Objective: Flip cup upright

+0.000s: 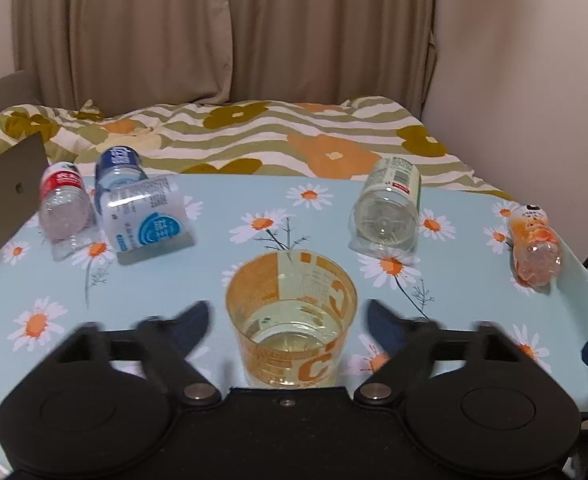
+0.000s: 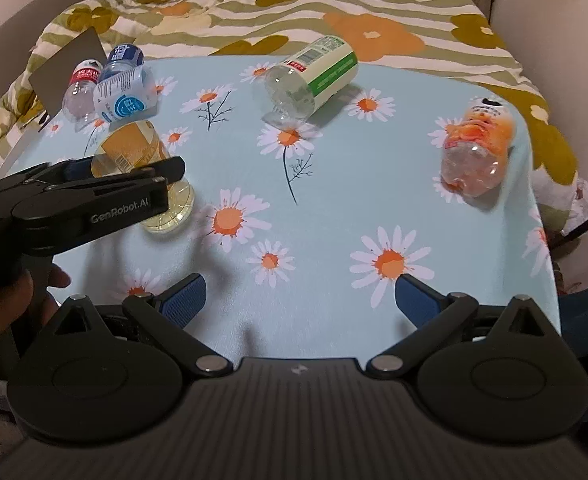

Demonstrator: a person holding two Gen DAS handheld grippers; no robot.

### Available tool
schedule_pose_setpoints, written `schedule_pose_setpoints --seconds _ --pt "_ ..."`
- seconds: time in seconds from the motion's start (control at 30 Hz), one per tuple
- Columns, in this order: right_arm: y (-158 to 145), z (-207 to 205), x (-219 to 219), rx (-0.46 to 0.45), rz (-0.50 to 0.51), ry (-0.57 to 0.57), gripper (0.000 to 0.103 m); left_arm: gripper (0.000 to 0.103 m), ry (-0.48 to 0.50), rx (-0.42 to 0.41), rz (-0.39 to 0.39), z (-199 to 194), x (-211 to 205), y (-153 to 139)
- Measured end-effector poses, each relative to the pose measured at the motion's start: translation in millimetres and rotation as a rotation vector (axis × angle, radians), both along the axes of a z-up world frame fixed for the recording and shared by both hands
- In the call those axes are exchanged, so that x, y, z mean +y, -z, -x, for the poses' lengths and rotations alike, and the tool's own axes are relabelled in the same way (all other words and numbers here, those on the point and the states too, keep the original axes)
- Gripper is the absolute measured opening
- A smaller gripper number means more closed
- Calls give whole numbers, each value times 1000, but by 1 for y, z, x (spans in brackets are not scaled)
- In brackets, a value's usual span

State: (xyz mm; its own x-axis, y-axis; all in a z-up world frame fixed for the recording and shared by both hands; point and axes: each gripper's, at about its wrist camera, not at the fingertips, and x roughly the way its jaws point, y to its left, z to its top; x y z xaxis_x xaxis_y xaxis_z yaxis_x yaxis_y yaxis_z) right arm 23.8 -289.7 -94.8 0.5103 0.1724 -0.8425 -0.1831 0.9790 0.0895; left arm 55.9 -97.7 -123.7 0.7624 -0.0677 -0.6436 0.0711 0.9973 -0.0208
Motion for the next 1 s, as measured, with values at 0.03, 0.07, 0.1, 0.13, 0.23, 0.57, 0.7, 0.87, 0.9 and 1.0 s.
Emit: schedule_pose_setpoints --seconds 0.03,0.07,0.1,0.13,0.23,0.57,0.7,0.87,0.9,1.0 --pt "-2 2 -1 -5 -1 6 103 94 4 -7 0 2 1 -3" --pt "-4 3 -2 -10 -2 13 103 94 11 -8 -2 3 1 -6" --pt "-8 5 -3 -15 -5 20 103 94 19 -3 -10 5 1 -10" --pt "-11 7 -5 -20 -8 28 103 94 24 2 -19 6 2 -15" --pt "-26 11 -9 -38 -16 55 103 94 33 13 -28 13 8 -35" --pt "-85 22 1 -124 21 128 103 100 61 90 -26 37 41 -107" --pt "-95 28 11 -135 59 164 103 103 54 128 2 44 55 -117" --pt "-96 37 19 -130 43 187 103 103 48 138 -19 55 64 -120" --pt "-95 39 21 -132 48 189 103 103 47 137 -17 57 67 -120" --pt "-93 44 28 -137 70 192 103 103 44 133 -15 63 74 -119"
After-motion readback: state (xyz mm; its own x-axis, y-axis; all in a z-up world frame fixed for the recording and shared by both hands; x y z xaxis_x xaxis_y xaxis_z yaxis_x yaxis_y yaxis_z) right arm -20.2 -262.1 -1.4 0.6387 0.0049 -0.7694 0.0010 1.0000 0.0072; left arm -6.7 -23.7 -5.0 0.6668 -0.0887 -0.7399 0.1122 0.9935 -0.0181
